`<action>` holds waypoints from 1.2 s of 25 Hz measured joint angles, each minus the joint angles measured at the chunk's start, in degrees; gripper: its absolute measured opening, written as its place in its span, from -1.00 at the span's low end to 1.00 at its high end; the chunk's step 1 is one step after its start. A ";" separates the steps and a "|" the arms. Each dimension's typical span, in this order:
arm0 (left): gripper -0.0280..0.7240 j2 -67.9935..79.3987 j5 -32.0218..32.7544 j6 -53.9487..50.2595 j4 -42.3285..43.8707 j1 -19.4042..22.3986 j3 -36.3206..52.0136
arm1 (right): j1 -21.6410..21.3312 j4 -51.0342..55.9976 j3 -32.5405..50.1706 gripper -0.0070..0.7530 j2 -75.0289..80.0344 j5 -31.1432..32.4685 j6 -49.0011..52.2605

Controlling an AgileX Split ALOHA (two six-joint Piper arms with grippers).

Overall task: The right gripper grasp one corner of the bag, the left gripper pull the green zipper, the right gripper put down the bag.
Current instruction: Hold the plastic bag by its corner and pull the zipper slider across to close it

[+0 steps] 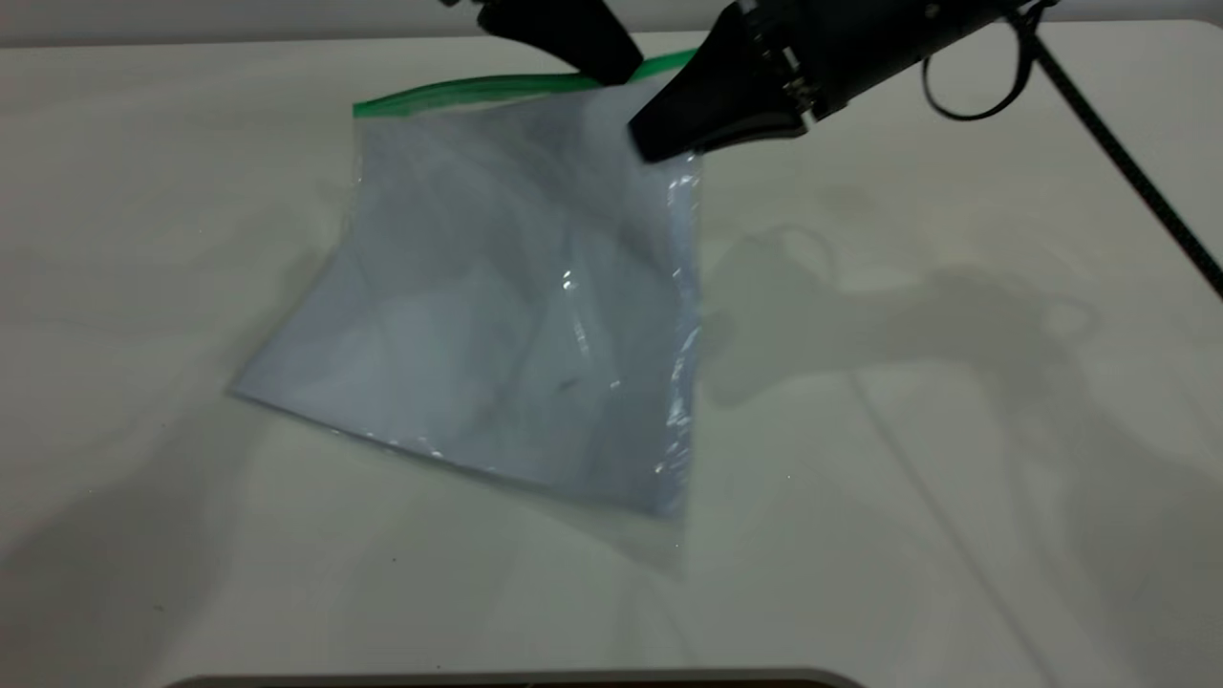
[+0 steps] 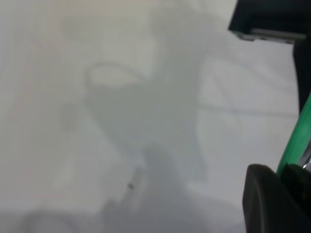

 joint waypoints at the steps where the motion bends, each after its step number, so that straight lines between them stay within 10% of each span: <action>1: -0.74 0.00 -1.15 0.51 -0.42 -0.05 -0.01 | -0.80 0.36 -0.01 -0.89 0.00 0.00 -0.83; 30: -0.74 4.67 -11.04 6.51 -2.35 -0.33 -0.58 | -7.72 2.22 -0.06 -0.89 0.11 -3.63 -3.94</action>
